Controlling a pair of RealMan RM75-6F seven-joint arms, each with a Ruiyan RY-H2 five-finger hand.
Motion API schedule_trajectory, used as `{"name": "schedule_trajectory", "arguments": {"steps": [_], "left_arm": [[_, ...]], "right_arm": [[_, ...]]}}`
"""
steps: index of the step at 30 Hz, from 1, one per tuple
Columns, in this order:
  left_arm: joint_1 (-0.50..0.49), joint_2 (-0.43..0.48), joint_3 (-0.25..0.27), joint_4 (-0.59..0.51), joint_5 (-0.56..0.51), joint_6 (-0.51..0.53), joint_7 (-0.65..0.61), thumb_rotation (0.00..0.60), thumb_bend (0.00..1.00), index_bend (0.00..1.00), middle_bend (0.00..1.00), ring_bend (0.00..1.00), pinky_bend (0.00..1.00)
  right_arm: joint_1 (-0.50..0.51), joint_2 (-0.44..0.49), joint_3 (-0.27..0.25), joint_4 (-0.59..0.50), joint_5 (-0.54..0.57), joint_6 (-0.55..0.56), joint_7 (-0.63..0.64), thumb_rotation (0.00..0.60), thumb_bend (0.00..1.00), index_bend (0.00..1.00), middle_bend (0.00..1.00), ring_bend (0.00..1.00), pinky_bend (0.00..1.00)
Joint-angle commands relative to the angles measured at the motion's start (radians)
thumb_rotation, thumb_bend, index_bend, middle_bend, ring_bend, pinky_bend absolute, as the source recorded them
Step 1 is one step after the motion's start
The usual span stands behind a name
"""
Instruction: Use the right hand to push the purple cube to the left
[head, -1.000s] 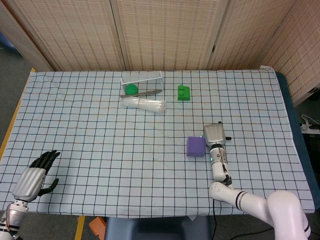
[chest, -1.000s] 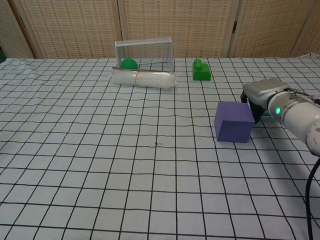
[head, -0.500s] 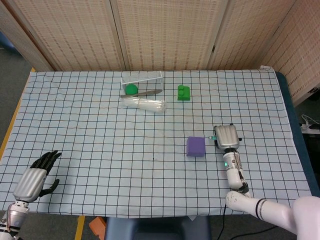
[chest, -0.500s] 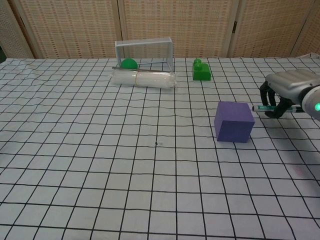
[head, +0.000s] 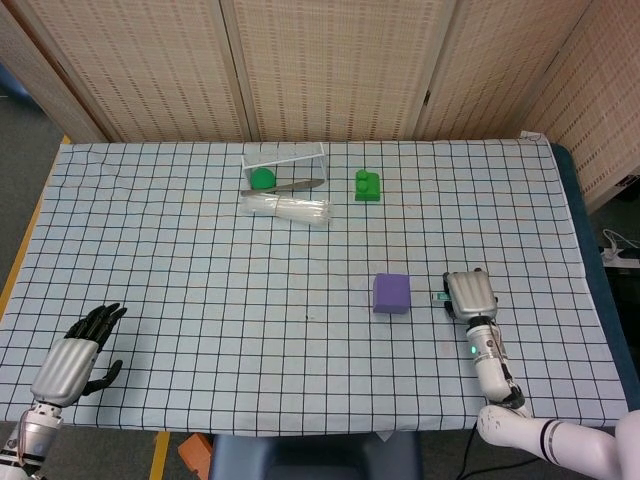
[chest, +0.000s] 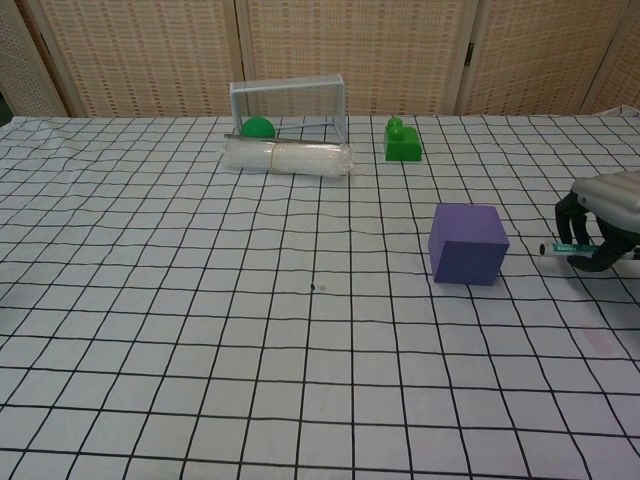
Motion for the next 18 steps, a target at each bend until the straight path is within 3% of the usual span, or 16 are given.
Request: {"name": "schedule_trajectory", "arguments": {"steps": [1,10,18], "left_arm": [[0.0,0.001,0.0,0.001,-0.001,0.0,-0.002,0.6,0.41,0.0,0.0,0.0,0.18],[0.001,0.007,-0.002,0.003,0.001,0.005,-0.021,0.6,0.41,0.0,0.0,0.0,0.18],[0.002,0.013,0.0,0.001,0.006,0.007,-0.03,0.6,0.41,0.0,0.0,0.0,0.18]], "right_arm": [[0.02,-0.03,0.016,0.019,0.001,-0.003,-0.024,0.6,0.42,0.99,0.79,0.57,0.39],[0.072,-0.102,0.055,0.043,0.017,-0.024,-0.064,0.6,0.42,0.99,0.79,0.57,0.39],[0.09,-0.128,0.059,0.02,0.015,-0.013,-0.095,0.6,0.42,0.99,0.79,0.57,0.39]]}}
